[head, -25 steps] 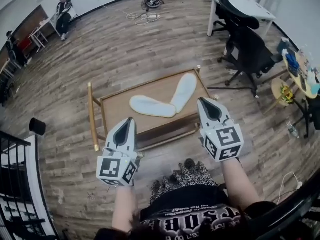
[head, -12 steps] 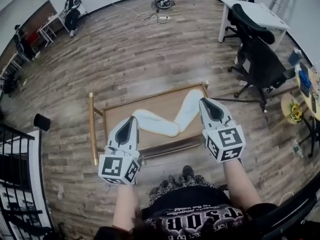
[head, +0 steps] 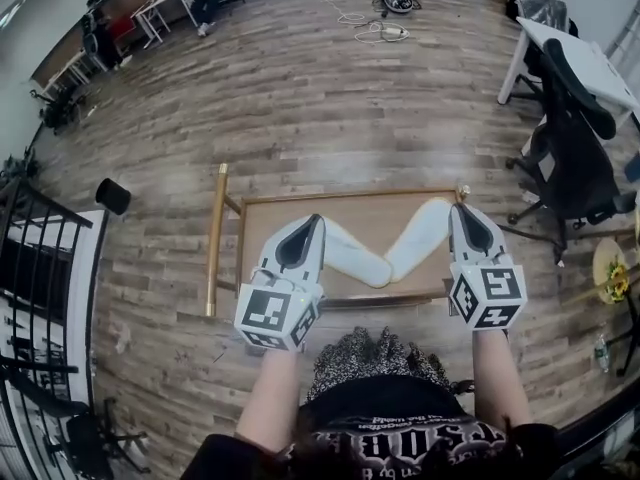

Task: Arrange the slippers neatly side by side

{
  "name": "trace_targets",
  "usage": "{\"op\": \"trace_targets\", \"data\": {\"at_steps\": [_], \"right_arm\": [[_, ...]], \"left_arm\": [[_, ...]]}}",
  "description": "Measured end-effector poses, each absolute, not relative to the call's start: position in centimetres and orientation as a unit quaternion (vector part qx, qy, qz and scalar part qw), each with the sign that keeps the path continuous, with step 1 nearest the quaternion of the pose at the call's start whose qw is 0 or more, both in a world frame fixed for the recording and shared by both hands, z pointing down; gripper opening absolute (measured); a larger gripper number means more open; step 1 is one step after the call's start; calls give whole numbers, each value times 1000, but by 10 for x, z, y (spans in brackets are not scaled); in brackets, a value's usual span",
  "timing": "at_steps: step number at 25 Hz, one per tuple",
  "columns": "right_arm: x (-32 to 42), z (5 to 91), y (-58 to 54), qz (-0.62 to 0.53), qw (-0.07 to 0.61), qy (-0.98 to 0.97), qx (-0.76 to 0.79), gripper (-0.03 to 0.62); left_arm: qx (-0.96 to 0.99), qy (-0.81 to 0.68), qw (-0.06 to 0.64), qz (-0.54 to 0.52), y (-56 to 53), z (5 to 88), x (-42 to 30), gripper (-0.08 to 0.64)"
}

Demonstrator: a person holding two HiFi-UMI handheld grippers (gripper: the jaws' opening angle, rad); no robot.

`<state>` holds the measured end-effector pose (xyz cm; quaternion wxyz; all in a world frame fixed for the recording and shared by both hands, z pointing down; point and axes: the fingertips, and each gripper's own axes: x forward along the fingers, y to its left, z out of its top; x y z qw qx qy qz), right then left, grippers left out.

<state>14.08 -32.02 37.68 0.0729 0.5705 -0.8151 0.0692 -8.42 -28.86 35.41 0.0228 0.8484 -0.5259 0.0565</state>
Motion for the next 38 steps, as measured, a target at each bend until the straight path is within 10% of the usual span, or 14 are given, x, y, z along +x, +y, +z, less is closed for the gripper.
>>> {"op": "trace_targets", "data": {"at_steps": [18,38], "right_arm": [[171,538,-375,325,148,-641,679,146],[164,653,-377,371,318,-601,633,25]], "left_arm": [[878,-474,16,66,-366,363,-102,2],[872,-482,33,79,-392,373,-112,2]]}}
